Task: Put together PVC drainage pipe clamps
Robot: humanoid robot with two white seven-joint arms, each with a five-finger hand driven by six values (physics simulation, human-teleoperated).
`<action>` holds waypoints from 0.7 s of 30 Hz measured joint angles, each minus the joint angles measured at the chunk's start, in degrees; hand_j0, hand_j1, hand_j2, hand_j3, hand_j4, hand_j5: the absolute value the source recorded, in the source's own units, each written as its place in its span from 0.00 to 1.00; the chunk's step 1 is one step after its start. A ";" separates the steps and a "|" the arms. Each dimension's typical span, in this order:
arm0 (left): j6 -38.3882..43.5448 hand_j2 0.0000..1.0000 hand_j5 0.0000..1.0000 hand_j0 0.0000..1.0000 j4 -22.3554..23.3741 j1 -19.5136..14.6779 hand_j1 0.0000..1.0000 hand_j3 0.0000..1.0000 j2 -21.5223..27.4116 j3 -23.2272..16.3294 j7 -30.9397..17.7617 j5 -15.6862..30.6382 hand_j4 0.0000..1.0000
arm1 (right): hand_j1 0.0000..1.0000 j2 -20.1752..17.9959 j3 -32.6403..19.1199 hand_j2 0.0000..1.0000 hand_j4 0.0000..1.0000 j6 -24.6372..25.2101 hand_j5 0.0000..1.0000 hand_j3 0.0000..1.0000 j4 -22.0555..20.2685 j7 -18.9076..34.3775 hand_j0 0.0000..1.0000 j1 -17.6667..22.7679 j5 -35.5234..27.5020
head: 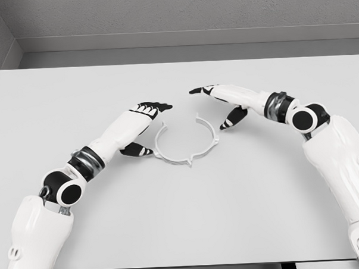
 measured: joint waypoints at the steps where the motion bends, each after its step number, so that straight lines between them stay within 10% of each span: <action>1: 0.00 1.00 1.00 1.00 -0.02 0.00 1.00 1.00 0.02 0.11 0.00 0.02 1.00 | 1.00 -0.11 -0.04 1.00 1.00 0.00 1.00 1.00 0.28 0.00 1.00 -0.09 0.01; 21: -0.08 1.00 1.00 1.00 -0.52 0.62 1.00 1.00 1.00 2.62 0.00 0.87 1.00 | 1.00 -1.41 4.85 1.00 1.00 -0.02 1.00 1.00 4.02 -0.01 1.00 -3.16 -0.15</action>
